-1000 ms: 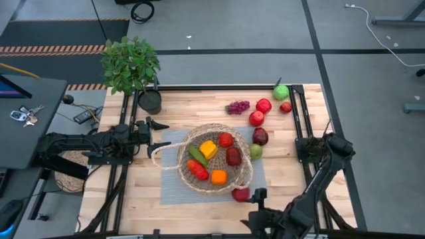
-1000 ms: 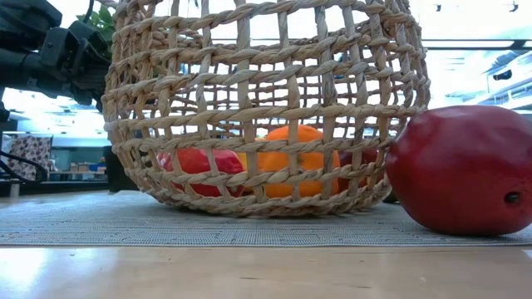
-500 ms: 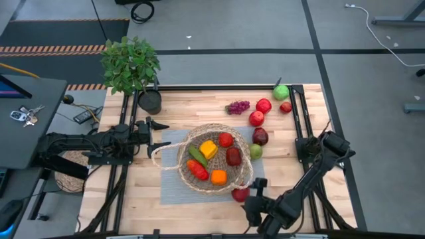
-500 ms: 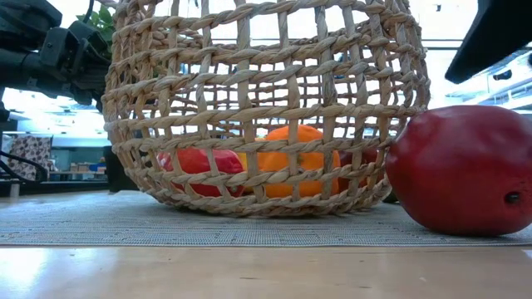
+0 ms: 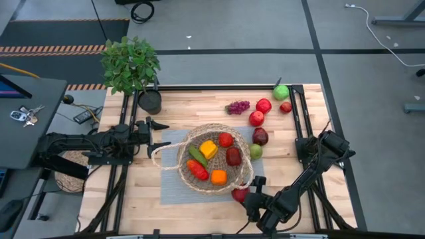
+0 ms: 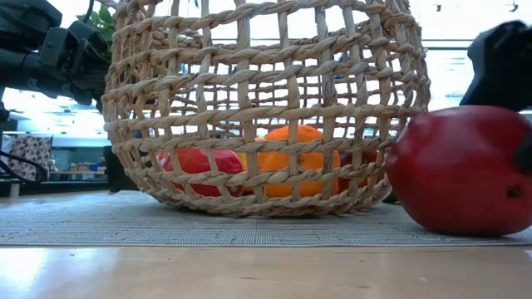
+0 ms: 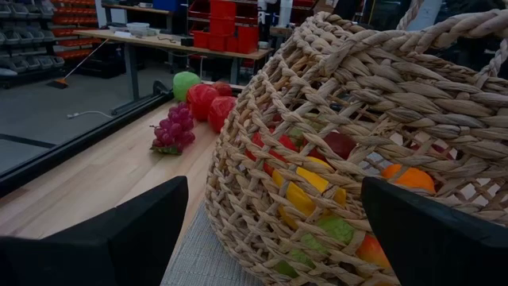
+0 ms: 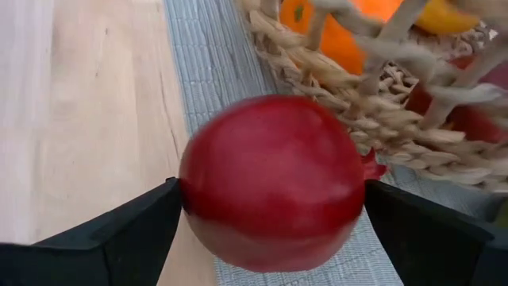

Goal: Build produce basket
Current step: Put the pomegranate into the basket

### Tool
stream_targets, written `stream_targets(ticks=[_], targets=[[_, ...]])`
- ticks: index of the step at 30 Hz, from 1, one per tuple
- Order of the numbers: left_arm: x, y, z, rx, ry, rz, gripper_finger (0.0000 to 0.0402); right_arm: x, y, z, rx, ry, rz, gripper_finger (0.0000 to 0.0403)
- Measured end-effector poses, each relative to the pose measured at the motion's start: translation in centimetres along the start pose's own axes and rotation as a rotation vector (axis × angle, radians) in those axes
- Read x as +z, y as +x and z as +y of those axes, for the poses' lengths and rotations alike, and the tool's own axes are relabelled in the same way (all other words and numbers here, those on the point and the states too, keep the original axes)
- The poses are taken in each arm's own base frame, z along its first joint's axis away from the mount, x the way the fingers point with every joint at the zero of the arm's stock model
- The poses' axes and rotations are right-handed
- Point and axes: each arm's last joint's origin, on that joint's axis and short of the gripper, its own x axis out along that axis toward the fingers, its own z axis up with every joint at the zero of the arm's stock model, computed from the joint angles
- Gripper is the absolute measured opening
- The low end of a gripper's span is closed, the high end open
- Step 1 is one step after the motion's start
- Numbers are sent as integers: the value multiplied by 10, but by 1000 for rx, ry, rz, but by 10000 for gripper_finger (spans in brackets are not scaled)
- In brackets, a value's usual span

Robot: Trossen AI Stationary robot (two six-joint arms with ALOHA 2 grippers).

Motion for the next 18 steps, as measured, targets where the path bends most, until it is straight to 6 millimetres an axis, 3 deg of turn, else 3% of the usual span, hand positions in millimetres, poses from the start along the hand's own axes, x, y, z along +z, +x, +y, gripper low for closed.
stream_targets(ticks=[8, 18], targets=[[0, 0, 0, 0, 1, 0, 382, -4, 11, -5, 2, 34, -33, 389], [0, 0, 0, 0, 0, 0, 382, -2, 9, -3, 11, 10, -13, 355]])
